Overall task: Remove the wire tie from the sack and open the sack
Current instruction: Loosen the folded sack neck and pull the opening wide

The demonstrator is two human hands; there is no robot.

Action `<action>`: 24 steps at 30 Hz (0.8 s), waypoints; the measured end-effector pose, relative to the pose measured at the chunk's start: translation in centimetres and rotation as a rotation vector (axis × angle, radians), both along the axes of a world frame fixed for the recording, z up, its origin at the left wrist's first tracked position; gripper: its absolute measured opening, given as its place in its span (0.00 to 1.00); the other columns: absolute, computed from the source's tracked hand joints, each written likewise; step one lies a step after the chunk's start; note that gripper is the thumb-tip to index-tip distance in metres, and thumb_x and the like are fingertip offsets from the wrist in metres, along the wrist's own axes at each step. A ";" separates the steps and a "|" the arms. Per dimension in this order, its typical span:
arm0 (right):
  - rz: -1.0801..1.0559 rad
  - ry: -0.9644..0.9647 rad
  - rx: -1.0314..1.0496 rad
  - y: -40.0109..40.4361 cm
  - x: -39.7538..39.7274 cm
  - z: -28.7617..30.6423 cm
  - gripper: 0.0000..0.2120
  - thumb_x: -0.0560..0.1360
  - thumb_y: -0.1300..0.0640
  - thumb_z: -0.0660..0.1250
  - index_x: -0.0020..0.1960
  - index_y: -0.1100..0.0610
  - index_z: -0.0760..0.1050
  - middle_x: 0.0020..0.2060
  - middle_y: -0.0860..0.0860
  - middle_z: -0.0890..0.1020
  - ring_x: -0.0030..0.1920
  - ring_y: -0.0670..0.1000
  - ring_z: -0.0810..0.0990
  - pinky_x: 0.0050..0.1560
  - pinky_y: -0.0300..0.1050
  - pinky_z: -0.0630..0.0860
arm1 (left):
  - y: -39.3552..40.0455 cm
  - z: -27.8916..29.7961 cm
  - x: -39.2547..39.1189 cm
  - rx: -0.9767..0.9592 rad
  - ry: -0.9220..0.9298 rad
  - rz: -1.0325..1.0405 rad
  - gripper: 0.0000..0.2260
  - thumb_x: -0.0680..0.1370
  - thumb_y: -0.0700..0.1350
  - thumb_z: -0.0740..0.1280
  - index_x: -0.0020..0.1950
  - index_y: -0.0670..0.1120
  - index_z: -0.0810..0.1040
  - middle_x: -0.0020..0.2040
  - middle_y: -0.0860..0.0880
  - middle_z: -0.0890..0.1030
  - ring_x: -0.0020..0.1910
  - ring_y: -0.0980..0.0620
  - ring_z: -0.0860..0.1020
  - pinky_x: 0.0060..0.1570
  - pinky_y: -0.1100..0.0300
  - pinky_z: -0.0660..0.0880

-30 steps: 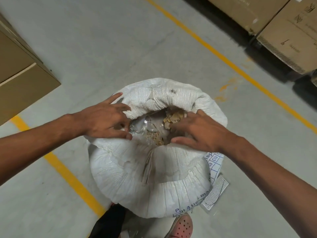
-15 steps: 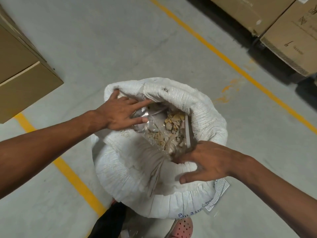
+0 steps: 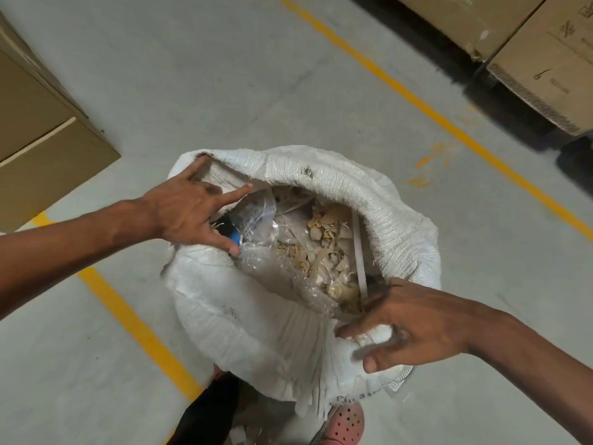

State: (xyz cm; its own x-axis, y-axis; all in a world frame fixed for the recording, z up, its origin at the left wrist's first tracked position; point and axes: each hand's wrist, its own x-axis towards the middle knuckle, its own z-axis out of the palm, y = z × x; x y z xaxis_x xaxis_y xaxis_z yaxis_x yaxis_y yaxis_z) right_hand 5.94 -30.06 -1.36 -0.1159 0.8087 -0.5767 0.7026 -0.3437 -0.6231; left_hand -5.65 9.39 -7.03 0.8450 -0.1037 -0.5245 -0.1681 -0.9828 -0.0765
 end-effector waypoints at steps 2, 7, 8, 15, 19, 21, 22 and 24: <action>-0.011 0.012 -0.004 0.3 0.0 0.2 0.29 0.74 0.22 0.59 0.72 0.31 0.71 0.43 0.32 0.82 0.46 0.37 0.81 0.62 0.47 0.74 | 0.8 0.2 -0.3 -0.020 0.012 -0.016 0.52 0.65 0.86 0.33 0.81 0.59 0.26 0.67 0.49 0.82 0.79 0.48 0.71 0.81 0.42 0.29; -0.012 0.021 0.048 1.5 0.1 0.2 0.30 0.75 0.24 0.63 0.72 0.36 0.75 0.60 0.34 0.83 0.49 0.20 0.70 0.63 0.38 0.72 | 0.4 -0.1 0.4 -0.124 -0.080 0.028 0.44 0.73 0.82 0.35 0.83 0.61 0.29 0.55 0.49 0.88 0.74 0.51 0.75 0.81 0.45 0.30; -0.013 0.029 0.058 1.6 0.2 0.3 0.30 0.75 0.25 0.64 0.72 0.37 0.76 0.60 0.35 0.83 0.46 0.18 0.68 0.61 0.34 0.70 | 0.1 -0.2 0.7 -0.145 -0.101 0.042 0.44 0.74 0.81 0.37 0.84 0.61 0.31 0.49 0.50 0.88 0.72 0.51 0.78 0.81 0.44 0.32; -0.005 0.027 0.084 2.0 0.3 -0.1 0.28 0.76 0.27 0.66 0.72 0.38 0.76 0.65 0.32 0.80 0.49 0.16 0.66 0.60 0.26 0.64 | -0.9 -0.1 1.7 -0.130 -0.131 0.063 0.46 0.73 0.82 0.34 0.85 0.58 0.36 0.38 0.50 0.84 0.64 0.50 0.82 0.83 0.40 0.37; -0.031 0.016 0.131 2.4 0.2 -0.4 0.22 0.79 0.33 0.67 0.70 0.39 0.78 0.63 0.32 0.81 0.47 0.16 0.67 0.60 0.27 0.66 | -1.0 -0.3 1.4 -0.135 -0.178 0.084 0.46 0.74 0.80 0.35 0.86 0.57 0.42 0.30 0.53 0.78 0.58 0.50 0.84 0.83 0.41 0.39; -0.058 0.012 0.169 2.6 0.0 -0.5 0.20 0.80 0.35 0.67 0.69 0.40 0.80 0.61 0.32 0.83 0.49 0.17 0.69 0.61 0.31 0.72 | -1.3 -0.4 1.4 -0.148 -0.194 0.104 0.46 0.73 0.80 0.34 0.86 0.57 0.44 0.28 0.53 0.74 0.56 0.50 0.85 0.84 0.42 0.40; -0.076 0.009 0.190 2.8 -0.1 -0.5 0.19 0.80 0.36 0.67 0.68 0.41 0.80 0.60 0.33 0.83 0.50 0.19 0.71 0.61 0.32 0.73 | -1.5 -0.4 1.5 -0.157 -0.194 0.111 0.46 0.73 0.80 0.33 0.85 0.57 0.43 0.28 0.52 0.75 0.56 0.50 0.85 0.84 0.42 0.40; -0.114 0.014 0.235 3.2 -0.3 -0.6 0.17 0.82 0.38 0.66 0.66 0.43 0.82 0.58 0.35 0.85 0.51 0.22 0.74 0.57 0.31 0.75 | -2.0 -0.4 1.7 -0.179 -0.191 0.115 0.45 0.73 0.80 0.31 0.84 0.58 0.40 0.28 0.49 0.78 0.56 0.50 0.85 0.83 0.43 0.39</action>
